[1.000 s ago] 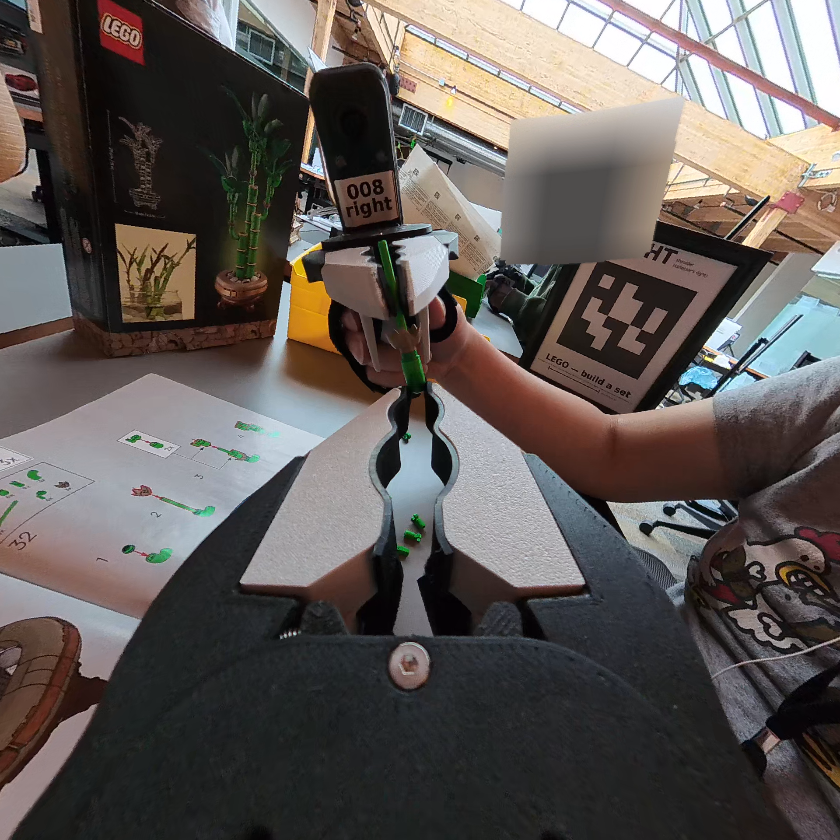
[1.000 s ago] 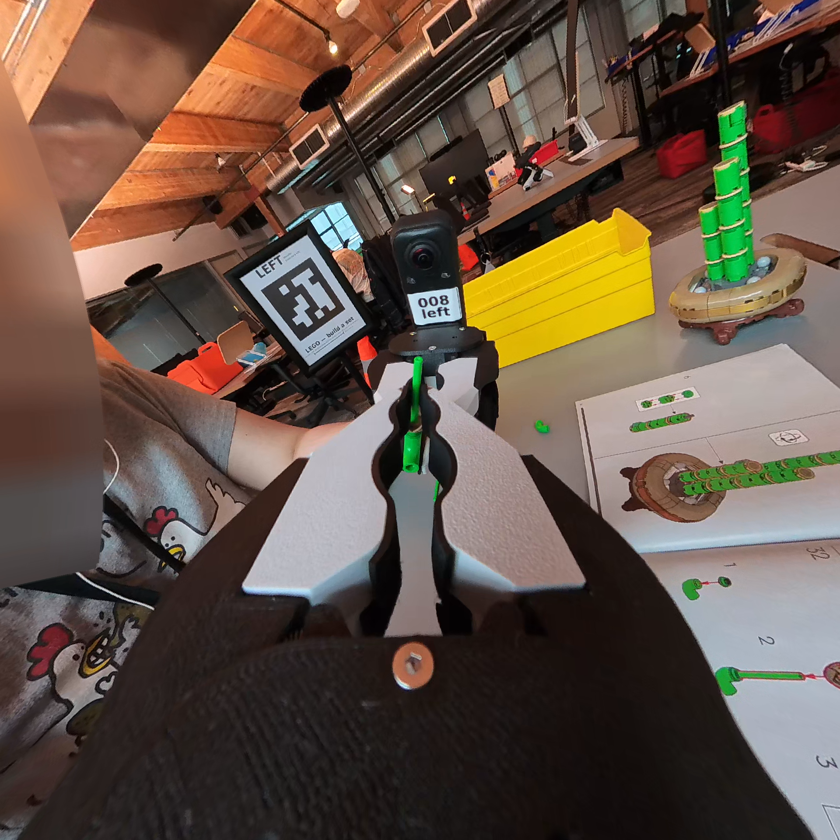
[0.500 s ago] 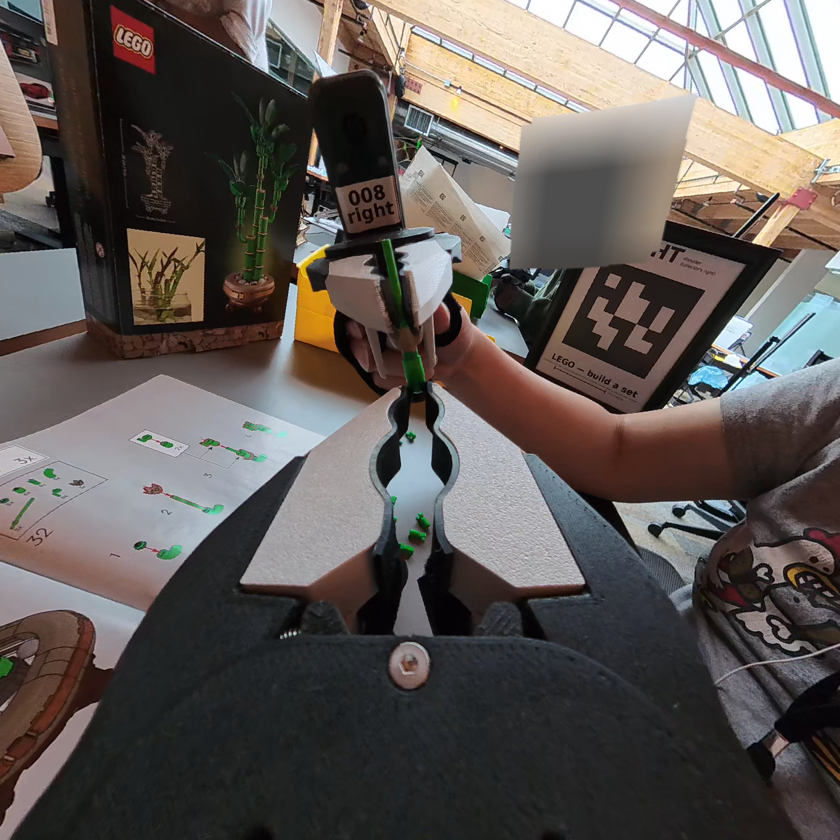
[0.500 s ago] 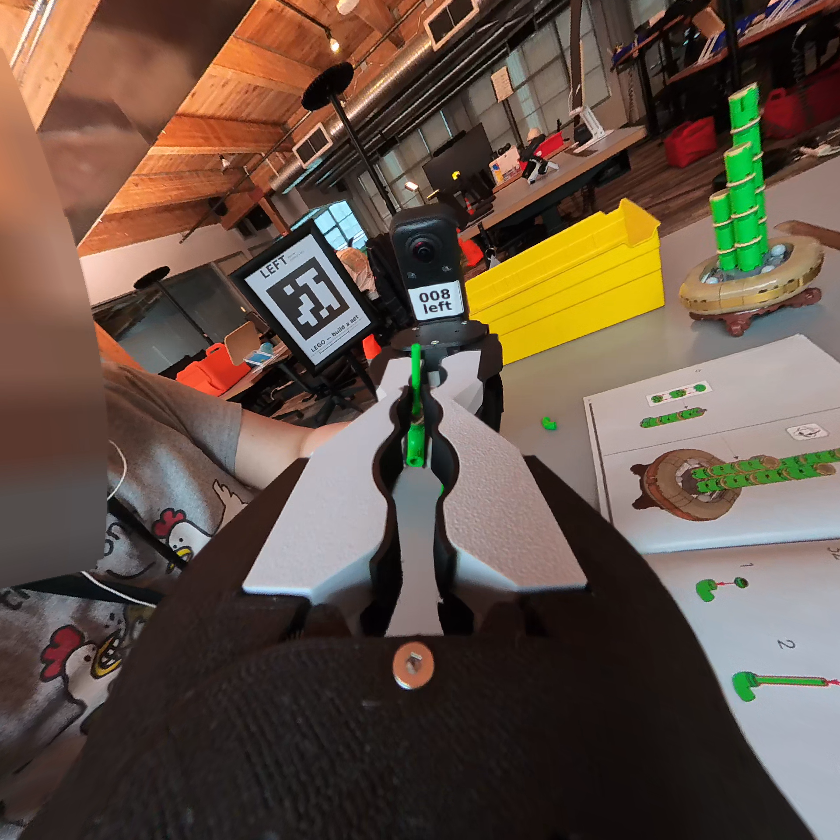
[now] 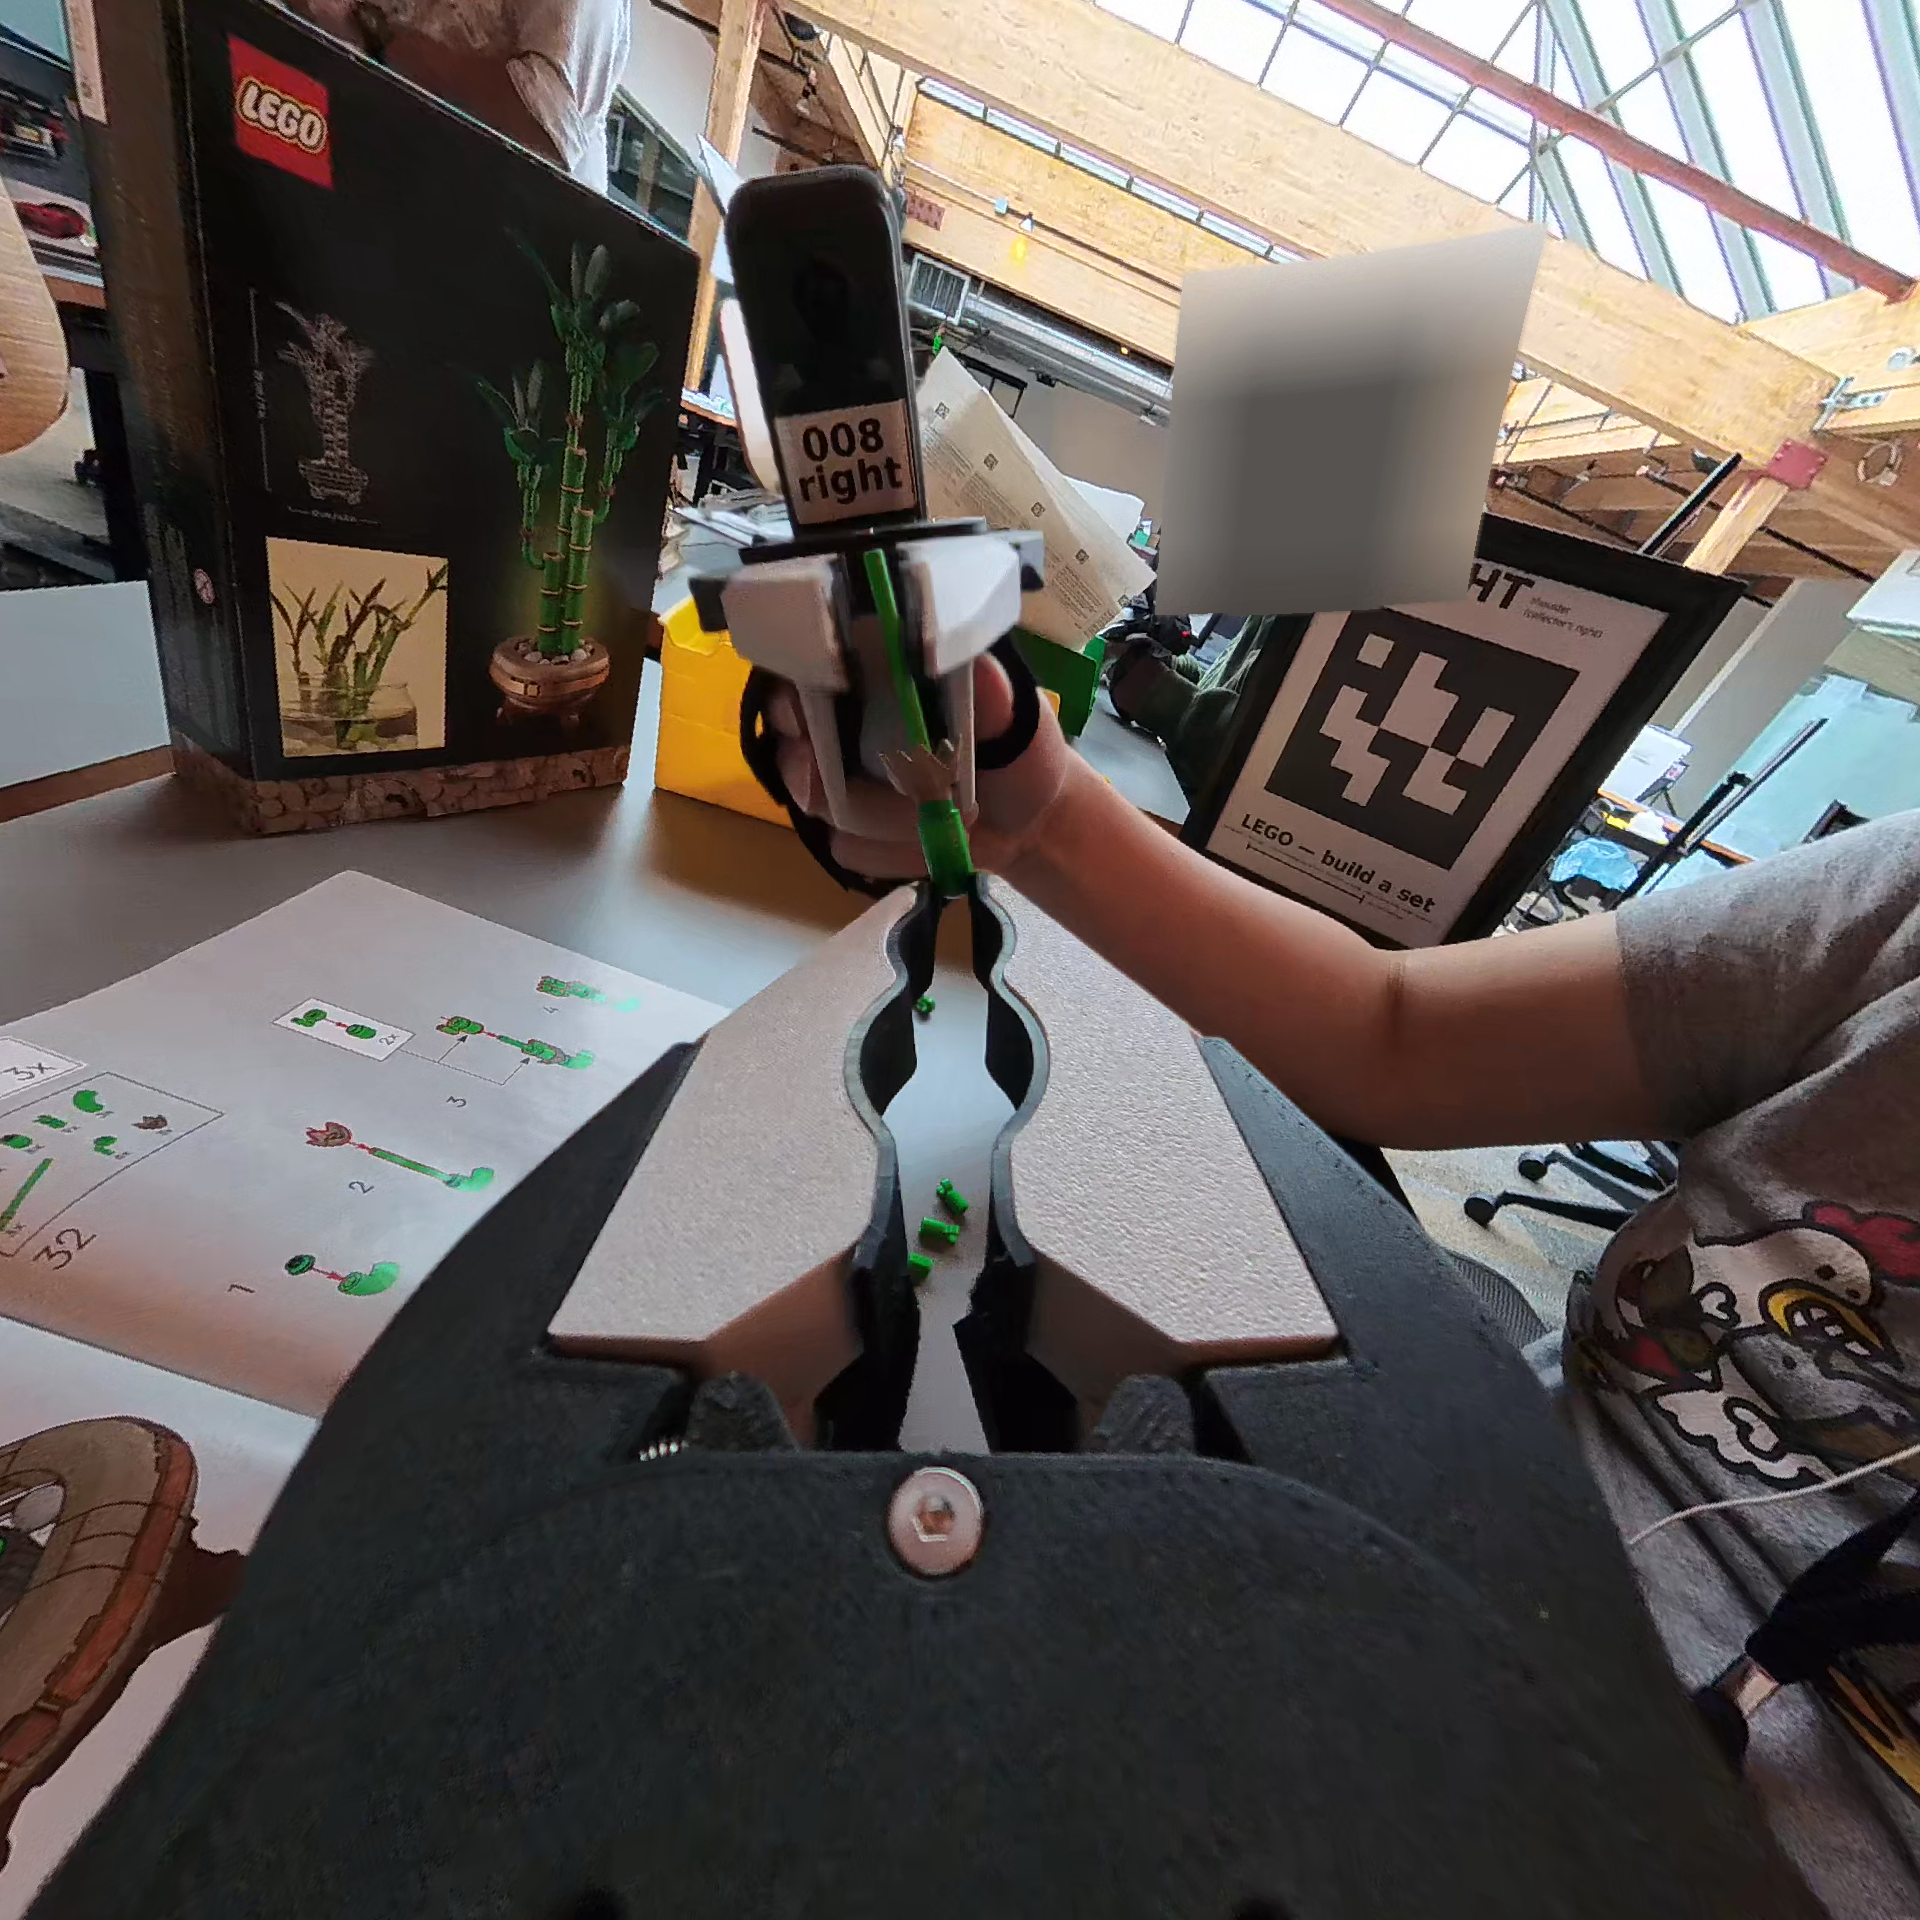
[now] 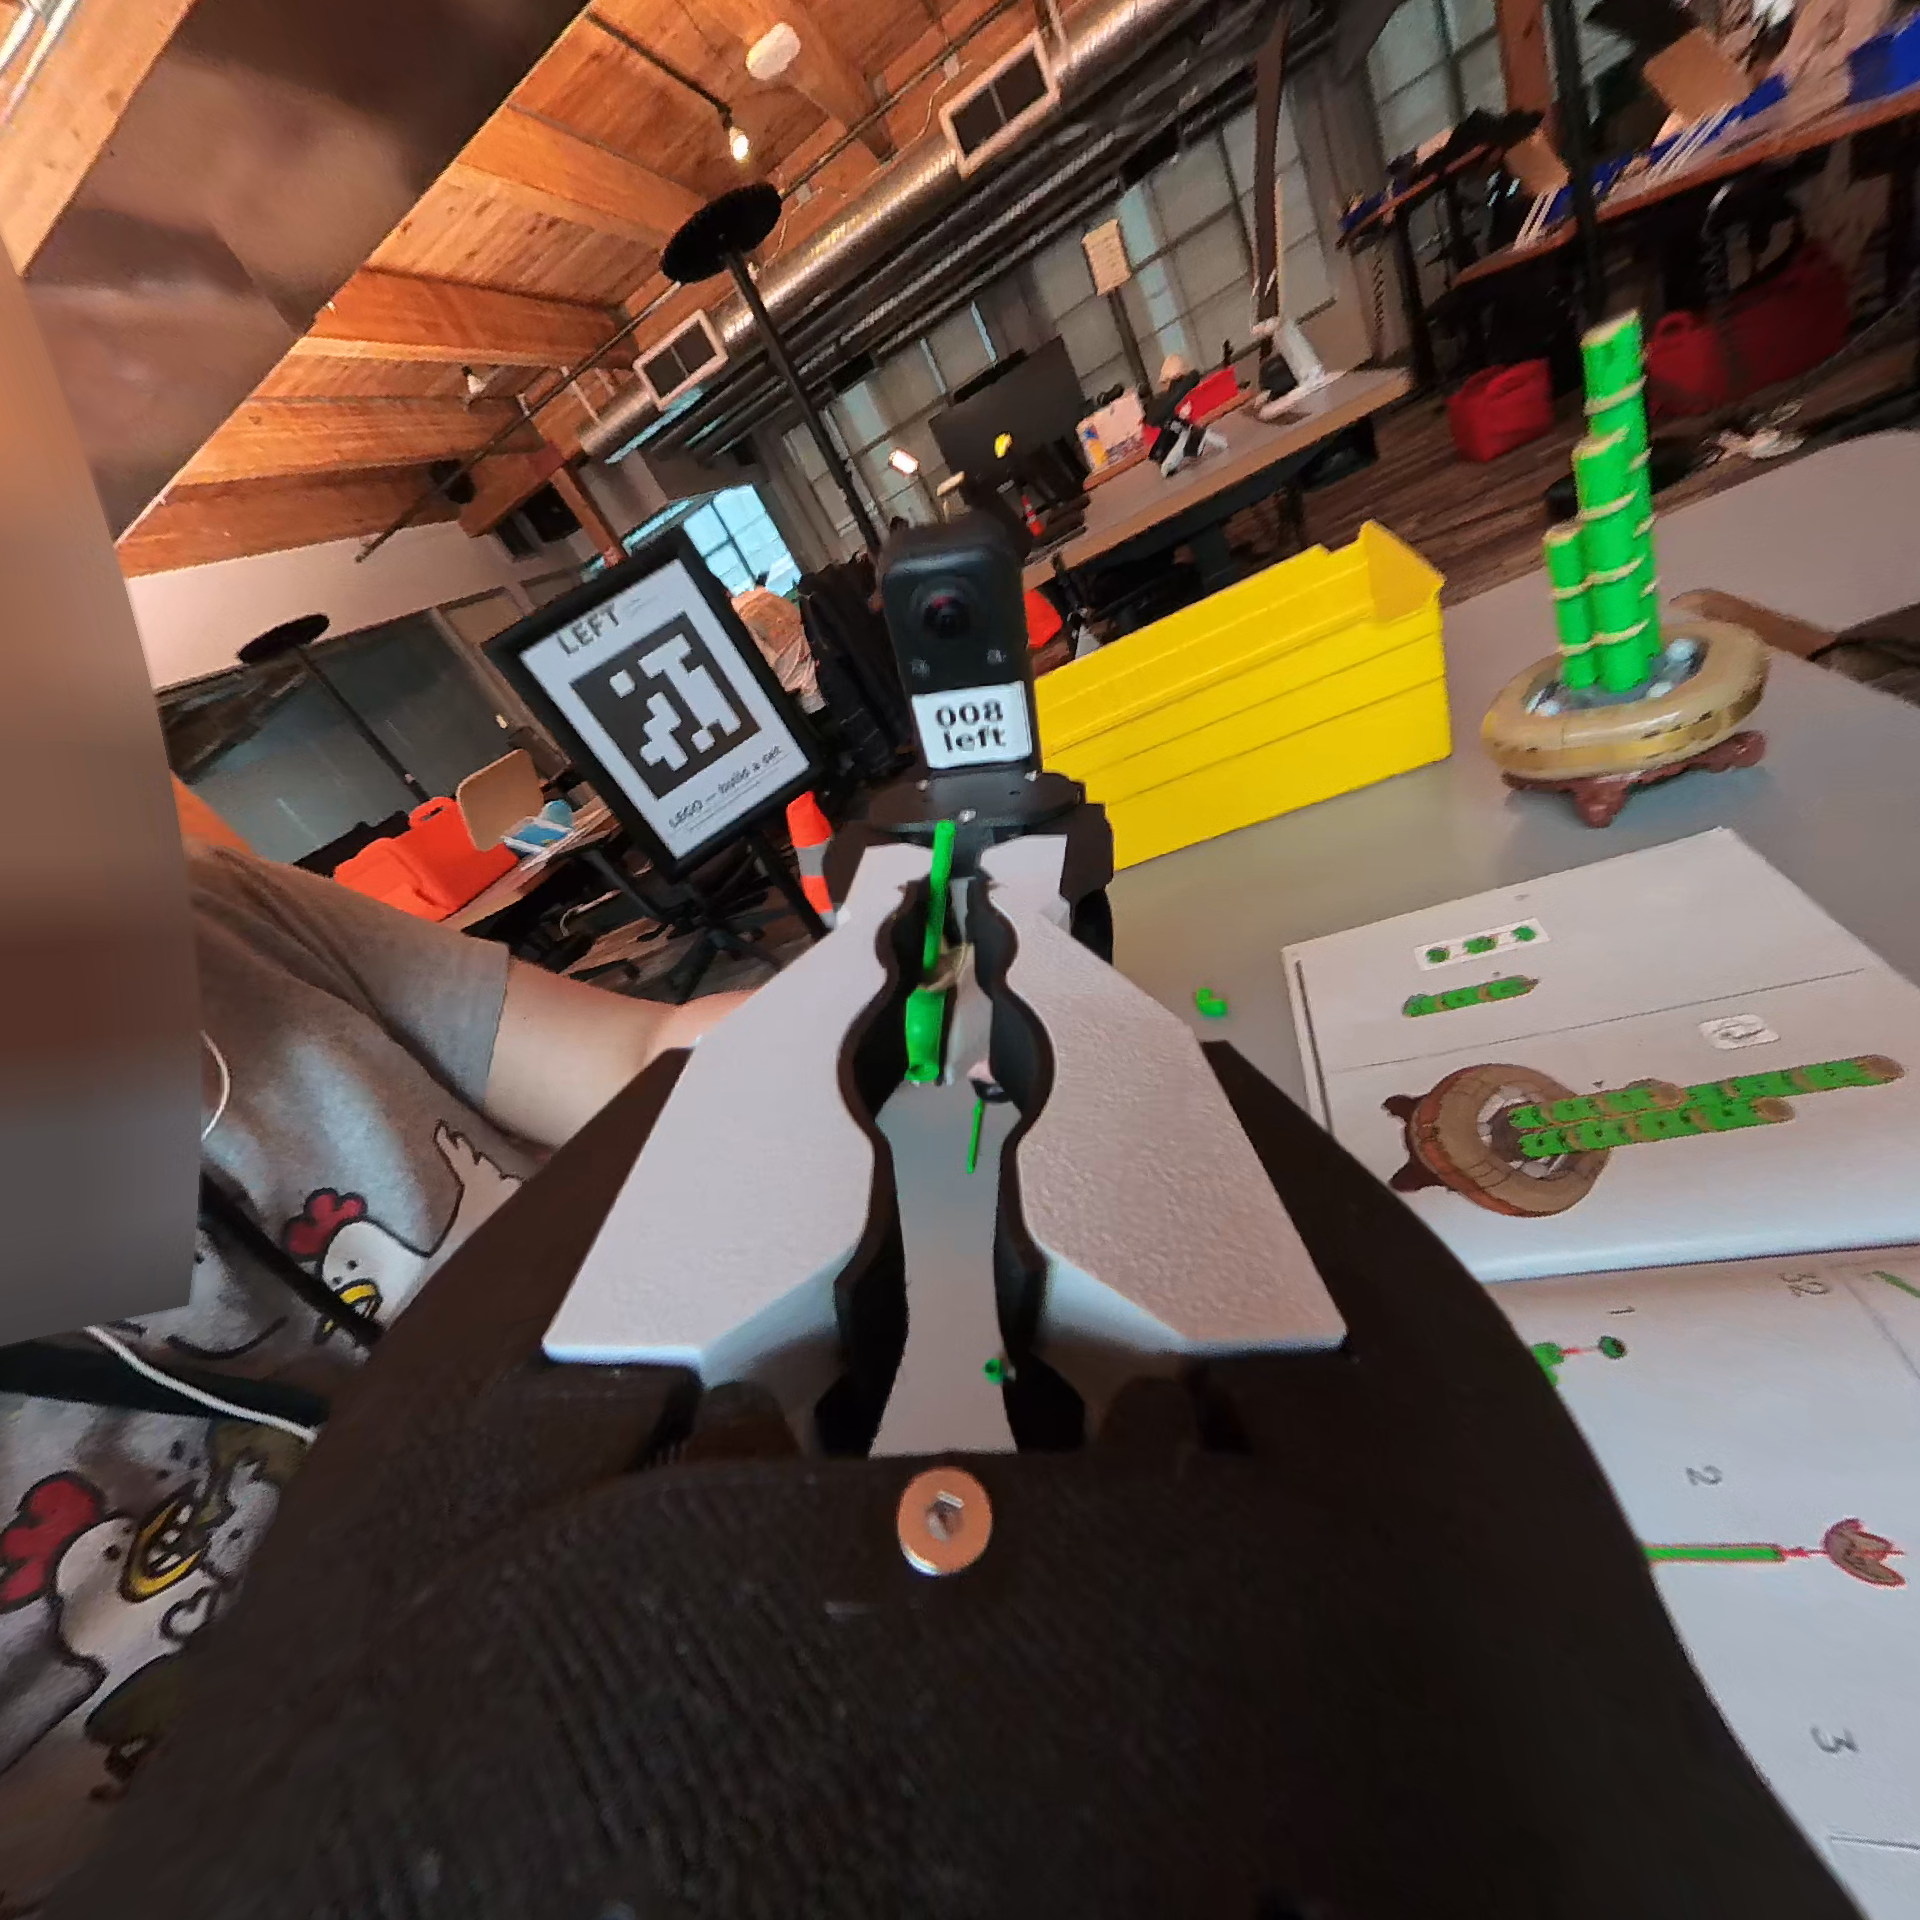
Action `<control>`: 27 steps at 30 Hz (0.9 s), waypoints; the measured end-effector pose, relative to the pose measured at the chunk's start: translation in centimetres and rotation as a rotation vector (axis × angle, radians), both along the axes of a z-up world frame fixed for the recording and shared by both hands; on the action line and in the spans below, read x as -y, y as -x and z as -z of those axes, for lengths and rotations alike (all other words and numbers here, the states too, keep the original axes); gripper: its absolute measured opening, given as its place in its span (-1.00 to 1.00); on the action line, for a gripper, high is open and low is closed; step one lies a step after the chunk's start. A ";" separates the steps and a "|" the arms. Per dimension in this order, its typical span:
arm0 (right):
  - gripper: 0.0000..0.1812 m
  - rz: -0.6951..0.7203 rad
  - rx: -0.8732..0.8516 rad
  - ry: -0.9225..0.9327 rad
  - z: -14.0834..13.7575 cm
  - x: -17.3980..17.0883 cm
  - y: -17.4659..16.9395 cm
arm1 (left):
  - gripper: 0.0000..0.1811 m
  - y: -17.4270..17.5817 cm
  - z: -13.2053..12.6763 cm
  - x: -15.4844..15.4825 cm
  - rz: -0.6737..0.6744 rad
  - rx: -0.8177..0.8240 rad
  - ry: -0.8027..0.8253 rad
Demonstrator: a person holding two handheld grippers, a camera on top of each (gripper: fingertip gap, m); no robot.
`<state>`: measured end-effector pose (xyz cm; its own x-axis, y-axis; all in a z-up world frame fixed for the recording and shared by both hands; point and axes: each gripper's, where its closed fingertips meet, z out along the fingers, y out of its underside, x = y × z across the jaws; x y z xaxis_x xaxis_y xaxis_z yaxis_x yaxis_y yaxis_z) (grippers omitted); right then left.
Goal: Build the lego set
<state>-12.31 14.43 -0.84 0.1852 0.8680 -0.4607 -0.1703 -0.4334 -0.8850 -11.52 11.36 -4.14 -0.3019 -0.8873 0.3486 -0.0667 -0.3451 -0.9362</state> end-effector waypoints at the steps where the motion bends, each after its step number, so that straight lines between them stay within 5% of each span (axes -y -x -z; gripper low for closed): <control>1: -0.91 0.020 -0.021 -0.014 -0.6 -0.1 -0.4 | -0.96 0.1 0.1 0.0 0.003 -0.008 -0.005; 8: -0.84 0.192 -0.008 -0.061 -2.2 -0.7 -5.4 | -0.96 4.7 1.5 -2.7 -0.110 -0.208 0.020; 14: -0.83 0.254 0.092 -0.105 -2.5 -0.3 -7.2 | -0.95 18.0 9.6 -6.5 -0.392 -0.731 0.282; 17: -0.82 0.222 0.104 -0.104 -2.4 -0.2 -6.5 | -0.95 22.3 11.4 -6.1 -0.443 -0.881 0.418; 27: -0.79 0.186 0.202 -0.134 -1.6 0.6 -5.3 | -0.95 24.3 15.2 -4.2 -0.395 -1.108 0.585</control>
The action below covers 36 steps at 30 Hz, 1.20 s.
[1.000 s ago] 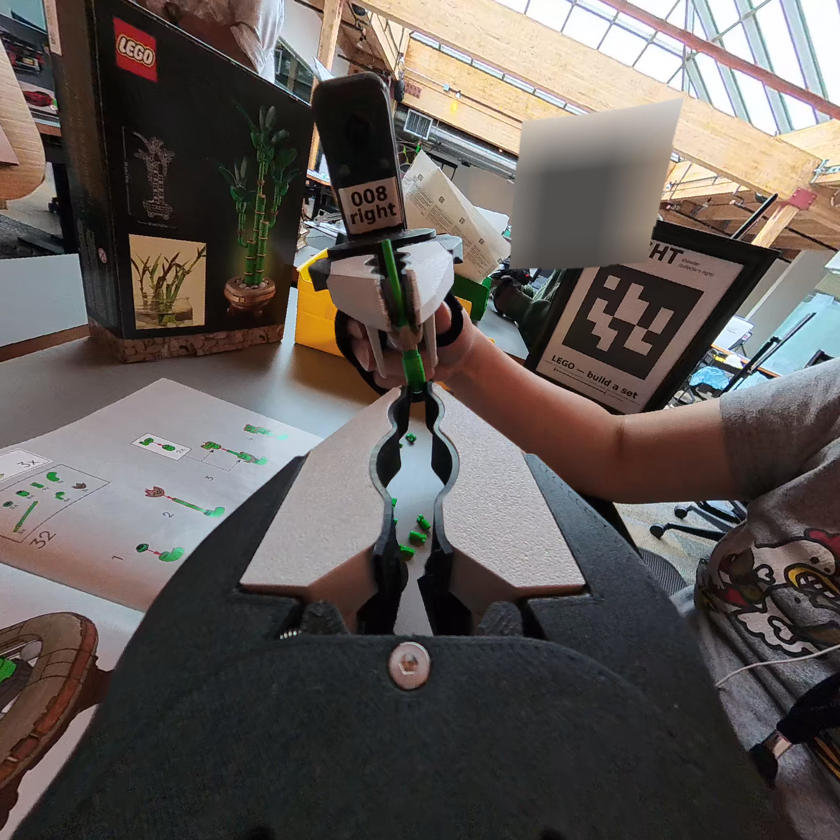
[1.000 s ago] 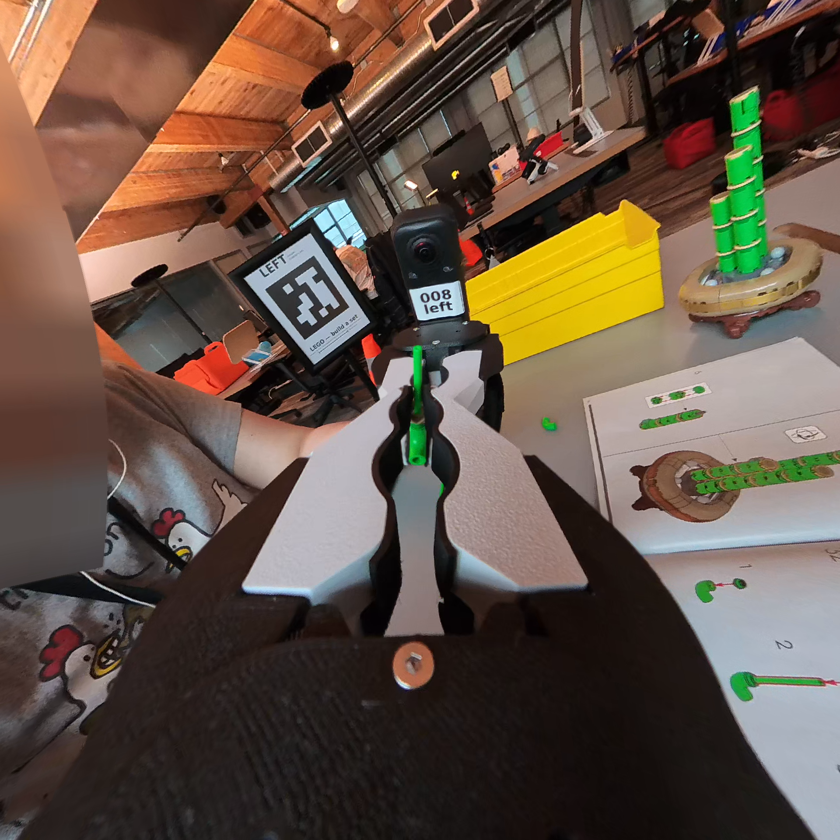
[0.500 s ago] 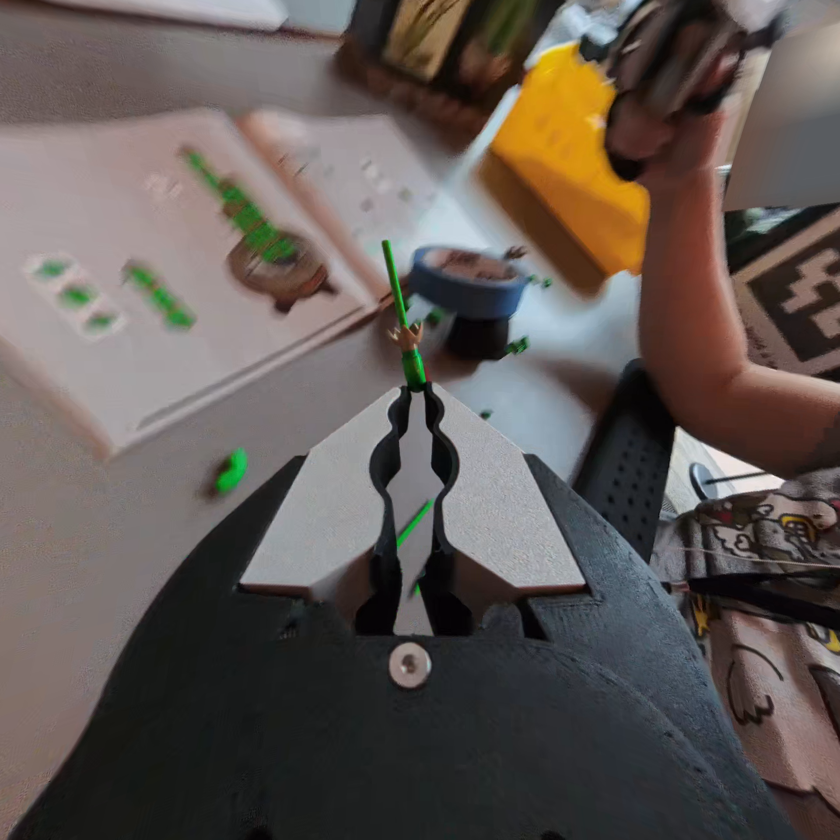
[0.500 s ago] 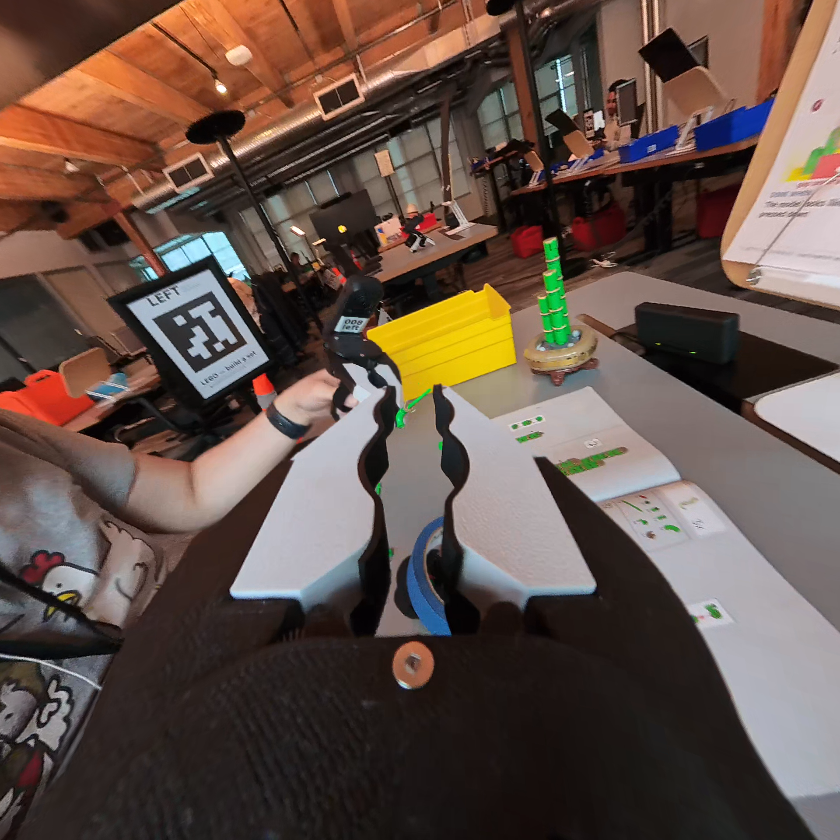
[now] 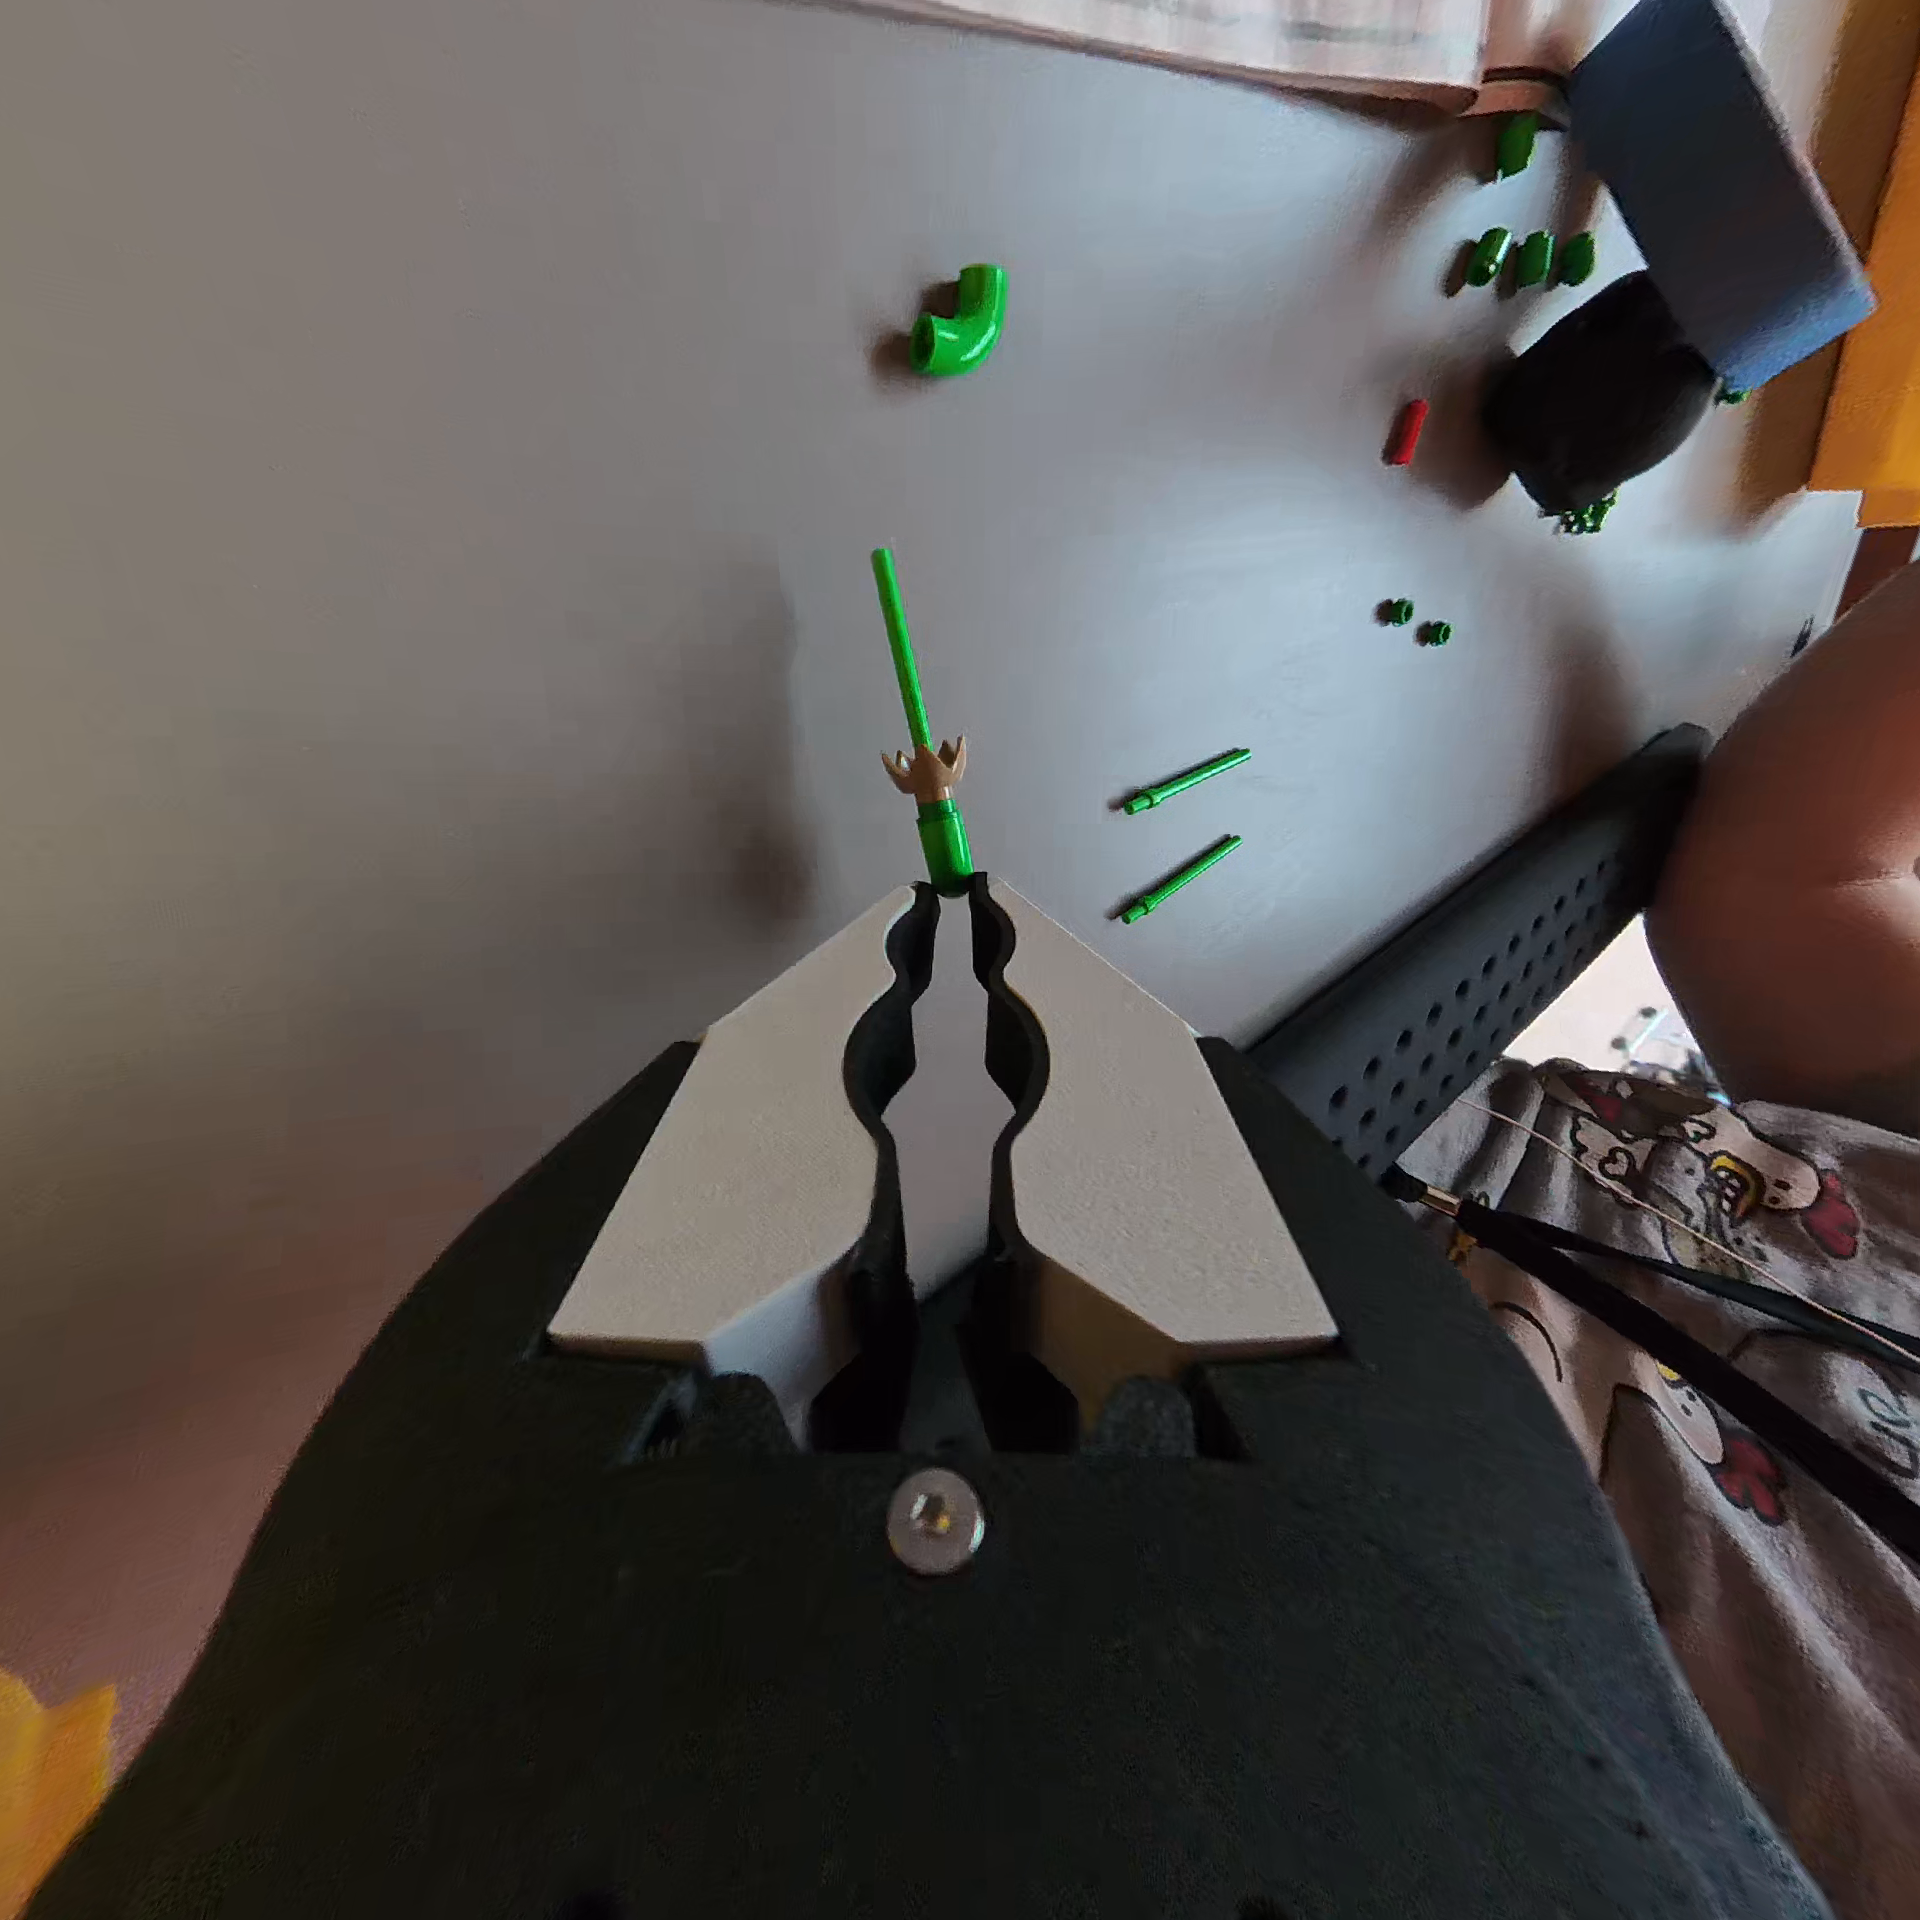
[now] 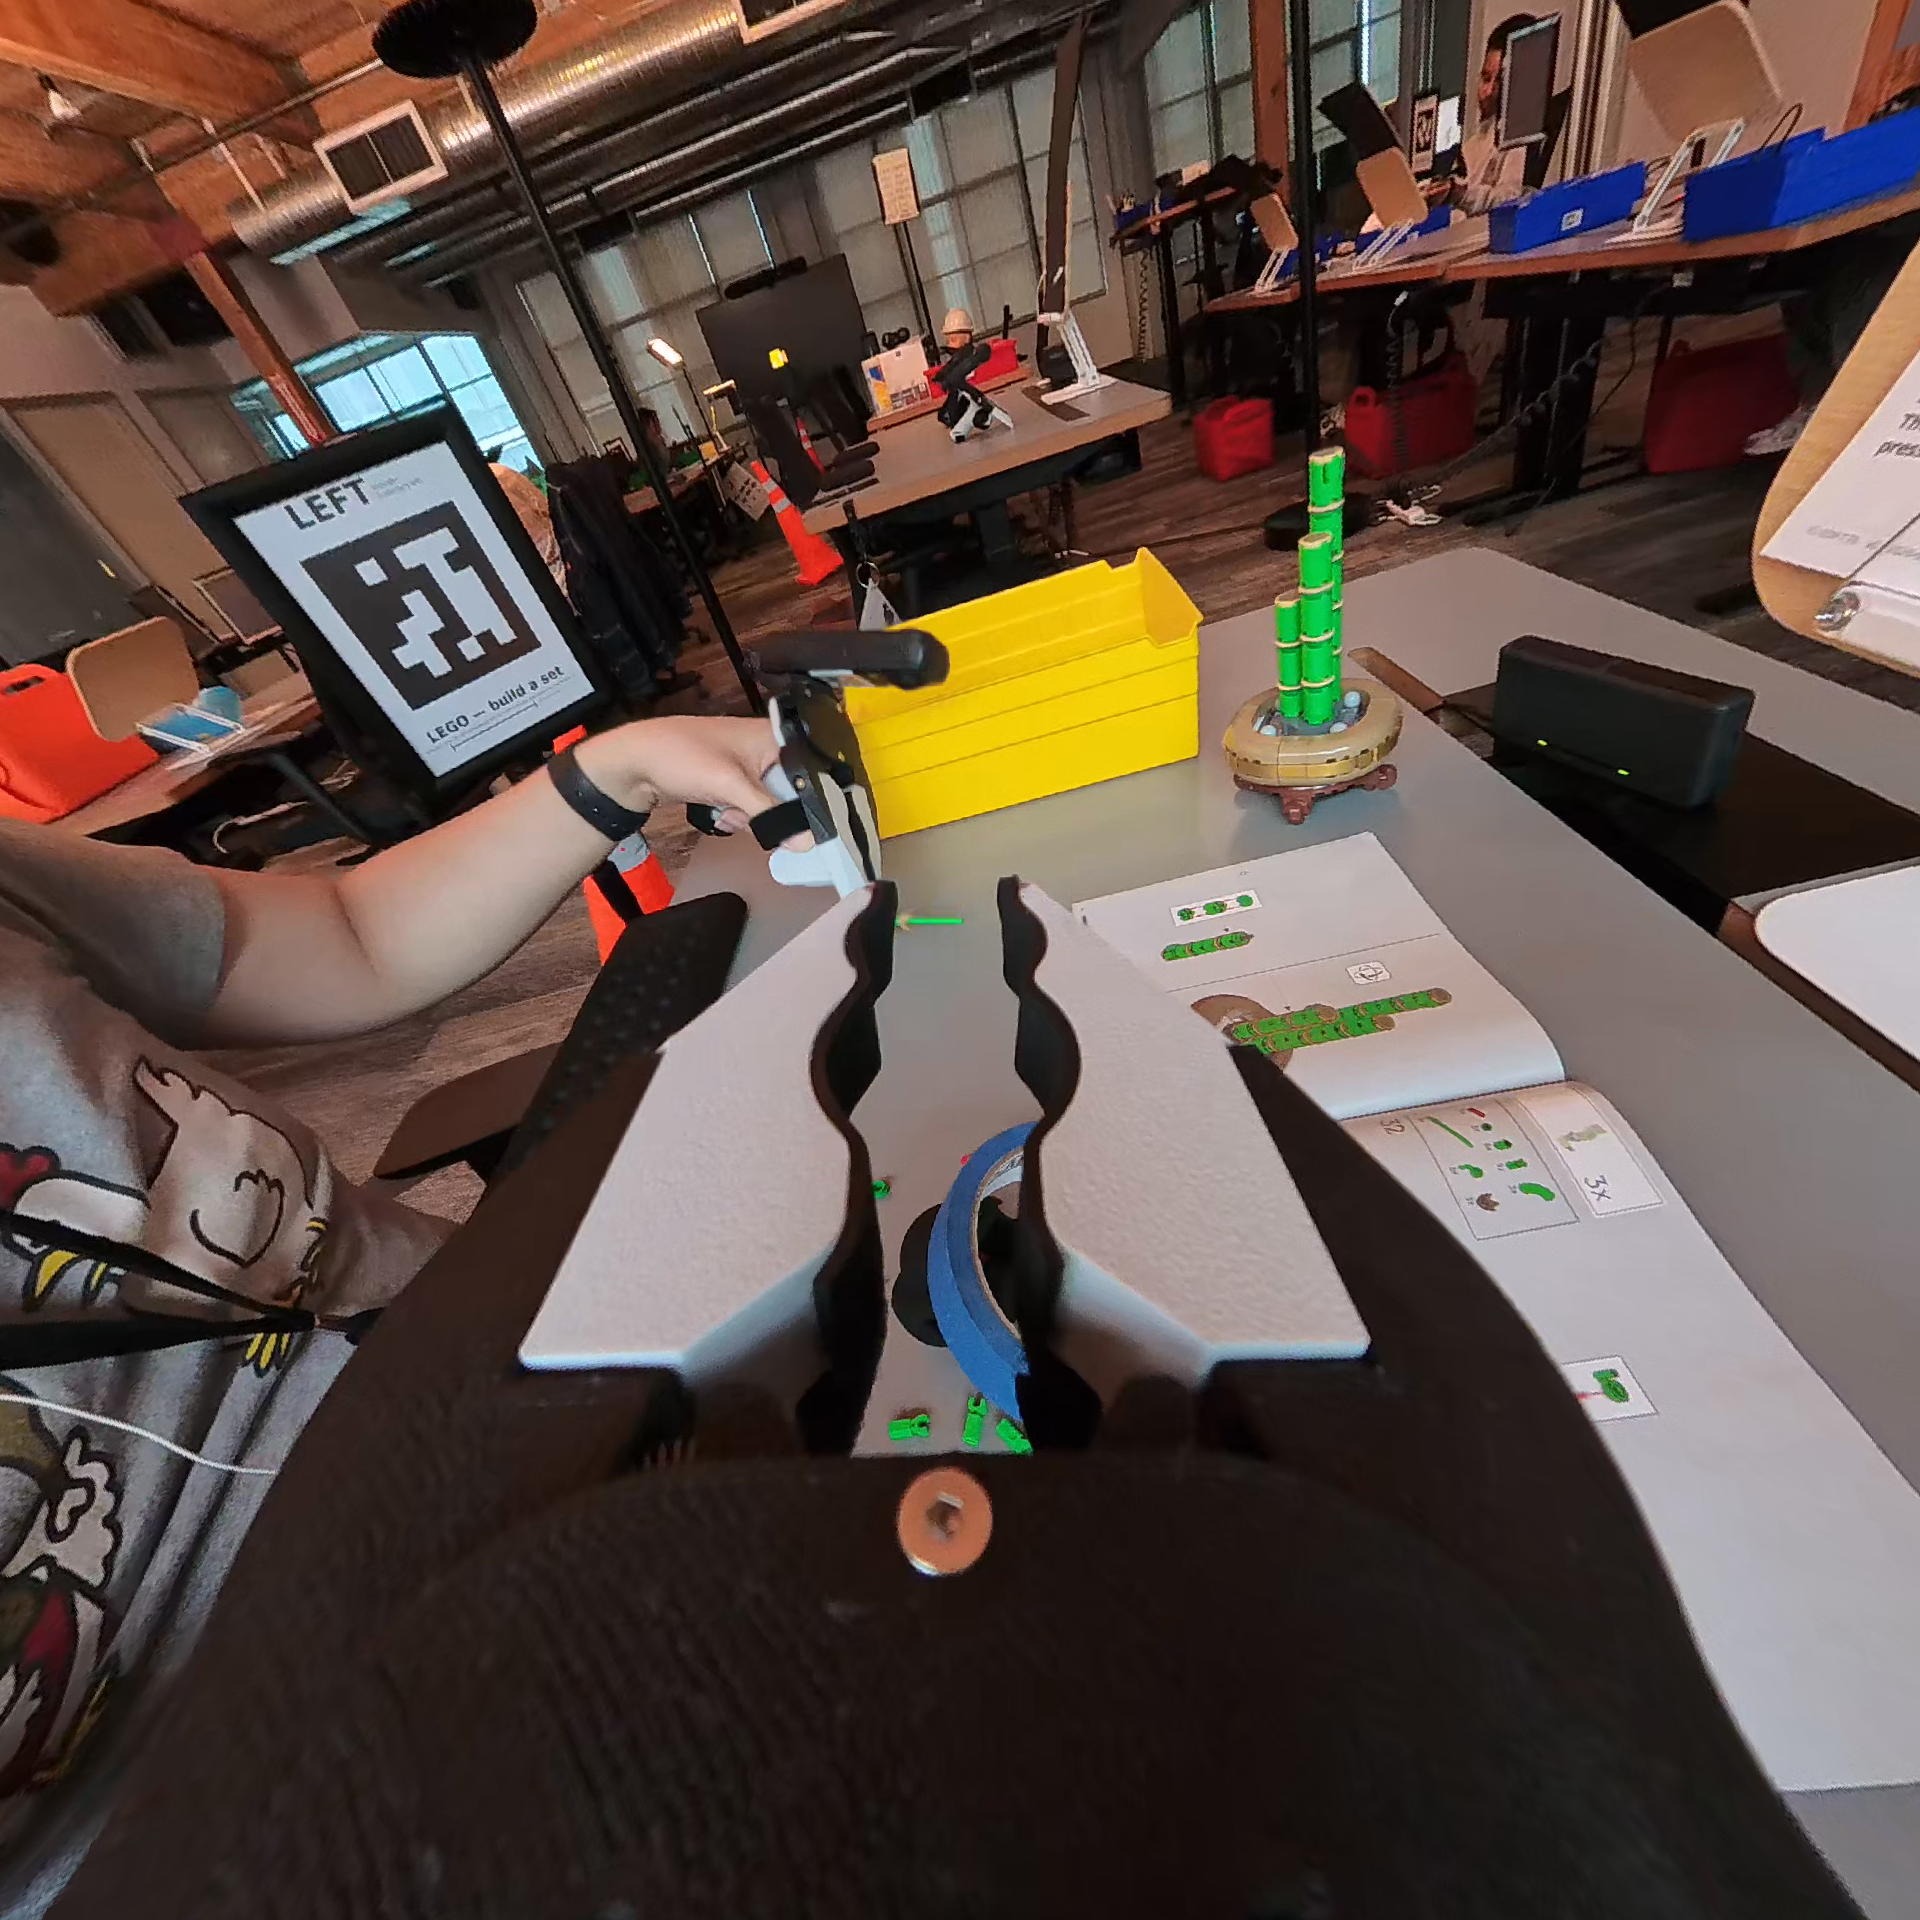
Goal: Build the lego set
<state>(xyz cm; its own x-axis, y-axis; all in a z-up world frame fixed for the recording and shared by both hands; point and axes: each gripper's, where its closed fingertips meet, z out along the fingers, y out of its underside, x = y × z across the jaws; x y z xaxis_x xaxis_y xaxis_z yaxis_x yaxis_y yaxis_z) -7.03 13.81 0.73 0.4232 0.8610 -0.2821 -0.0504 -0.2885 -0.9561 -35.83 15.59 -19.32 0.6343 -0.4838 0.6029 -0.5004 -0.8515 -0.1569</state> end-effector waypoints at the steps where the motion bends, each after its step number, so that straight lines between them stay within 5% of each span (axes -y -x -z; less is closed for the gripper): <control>1: -0.79 0.002 -0.006 -0.003 -0.2 0.0 -0.1 | -0.95 0.0 0.3 0.1 -0.005 -0.012 0.017; 12: -0.79 -0.004 -0.021 -0.032 -0.9 0.4 -0.6 | -0.95 -0.4 1.1 1.3 -0.072 0.008 0.124; 36: -0.79 0.059 0.005 -0.099 -2.3 1.3 -2.7 | -0.65 1.6 0.5 1.7 -0.158 -0.148 -0.028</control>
